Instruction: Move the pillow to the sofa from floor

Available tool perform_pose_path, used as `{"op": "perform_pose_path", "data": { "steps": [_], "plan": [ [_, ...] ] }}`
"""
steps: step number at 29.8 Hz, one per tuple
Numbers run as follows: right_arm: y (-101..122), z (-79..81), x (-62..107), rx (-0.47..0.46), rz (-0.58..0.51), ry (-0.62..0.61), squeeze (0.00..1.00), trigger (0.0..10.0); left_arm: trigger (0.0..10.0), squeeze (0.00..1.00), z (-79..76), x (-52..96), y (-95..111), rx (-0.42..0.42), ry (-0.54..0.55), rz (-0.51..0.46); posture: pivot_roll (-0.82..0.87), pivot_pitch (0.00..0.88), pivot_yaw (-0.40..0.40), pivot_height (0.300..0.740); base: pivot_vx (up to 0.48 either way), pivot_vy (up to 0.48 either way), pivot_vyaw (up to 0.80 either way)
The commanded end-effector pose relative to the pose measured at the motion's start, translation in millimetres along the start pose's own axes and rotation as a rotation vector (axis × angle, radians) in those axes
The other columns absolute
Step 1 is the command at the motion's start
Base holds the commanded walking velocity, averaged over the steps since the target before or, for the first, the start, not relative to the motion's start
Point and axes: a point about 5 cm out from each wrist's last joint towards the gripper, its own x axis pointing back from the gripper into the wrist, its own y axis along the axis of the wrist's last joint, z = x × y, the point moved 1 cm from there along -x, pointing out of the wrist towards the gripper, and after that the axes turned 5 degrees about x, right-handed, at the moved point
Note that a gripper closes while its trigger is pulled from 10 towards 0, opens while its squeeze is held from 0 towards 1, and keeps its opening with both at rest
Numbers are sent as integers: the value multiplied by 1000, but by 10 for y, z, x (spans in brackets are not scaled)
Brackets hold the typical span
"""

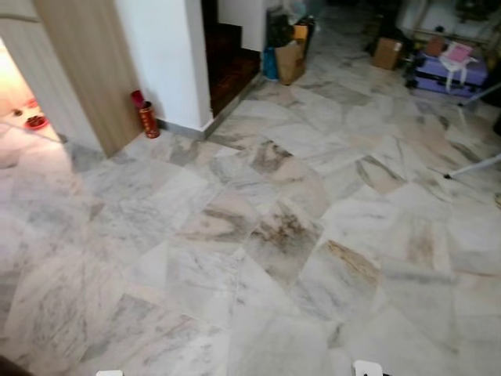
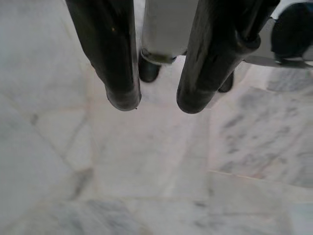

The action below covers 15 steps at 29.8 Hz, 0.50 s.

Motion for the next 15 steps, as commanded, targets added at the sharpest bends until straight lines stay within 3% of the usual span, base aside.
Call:
{"op": "perform_pose_path", "data": {
  "steps": [1, 15],
  "plan": [
    [-37, -50, 14, 7, 15, -12, 0, 10000, 10000, 0, 0, 19, -109, 10, 2, 41, 20, 108, 8, 740, 0, 0, 800],
    [-21, -73, 12, 27, 17, -21, 0, 10000, 10000, 0, -7, 17, -117, 46, 20, 39, 26, 100, 1, 740, 0, 0, 800]
  ]
}}
